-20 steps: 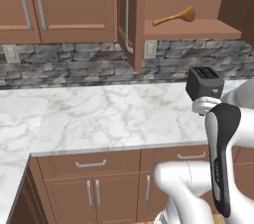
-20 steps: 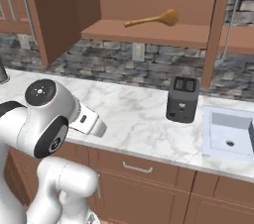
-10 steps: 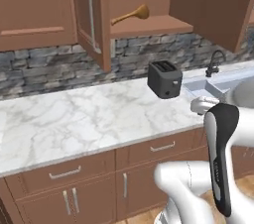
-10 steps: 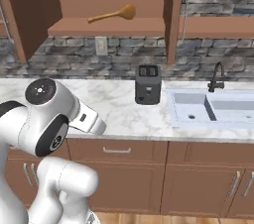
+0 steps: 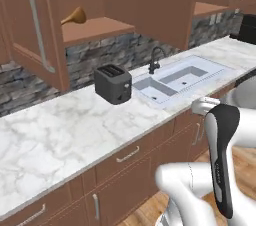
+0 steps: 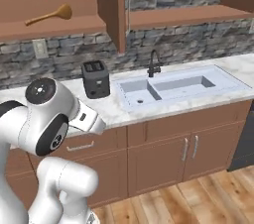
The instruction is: Organize the utensils by type. Pick up the wooden spoons from the counter and place them in the open cabinet. Then pick up the metallic utensils from the counter and place them in the open drawer.
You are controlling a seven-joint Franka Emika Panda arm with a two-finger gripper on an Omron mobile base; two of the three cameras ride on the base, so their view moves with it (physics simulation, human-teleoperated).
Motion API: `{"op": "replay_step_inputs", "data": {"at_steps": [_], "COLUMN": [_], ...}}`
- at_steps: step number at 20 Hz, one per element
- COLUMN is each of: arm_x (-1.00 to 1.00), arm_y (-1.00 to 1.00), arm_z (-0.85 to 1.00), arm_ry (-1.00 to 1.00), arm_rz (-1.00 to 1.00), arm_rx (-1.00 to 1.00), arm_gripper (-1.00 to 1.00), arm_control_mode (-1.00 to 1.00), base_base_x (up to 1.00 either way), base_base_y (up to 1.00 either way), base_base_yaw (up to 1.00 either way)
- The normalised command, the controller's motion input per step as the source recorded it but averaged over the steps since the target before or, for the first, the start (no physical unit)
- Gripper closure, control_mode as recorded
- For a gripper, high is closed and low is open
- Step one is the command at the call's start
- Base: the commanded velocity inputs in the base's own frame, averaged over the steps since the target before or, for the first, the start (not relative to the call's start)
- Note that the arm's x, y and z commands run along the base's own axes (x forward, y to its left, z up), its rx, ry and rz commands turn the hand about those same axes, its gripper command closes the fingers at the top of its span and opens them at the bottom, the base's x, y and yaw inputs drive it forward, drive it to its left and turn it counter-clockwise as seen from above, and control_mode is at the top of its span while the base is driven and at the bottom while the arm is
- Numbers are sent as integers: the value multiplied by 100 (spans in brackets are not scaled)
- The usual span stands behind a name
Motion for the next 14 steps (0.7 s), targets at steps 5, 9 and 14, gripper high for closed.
{"op": "replay_step_inputs", "data": {"at_steps": [5, 9, 14], "arm_x": [0, 0, 0], "arm_y": [0, 0, 0], "arm_z": [0, 0, 0], "arm_ry": [0, 0, 0], "arm_rz": [0, 0, 0], "arm_rx": [0, 0, 0], "arm_gripper": [-100, -100, -100], "arm_control_mode": [100, 100, 100], "base_base_x": [0, 0, 1], "base_base_y": [-32, -24, -21], "base_base_yaw": [-63, -66, -69]}}
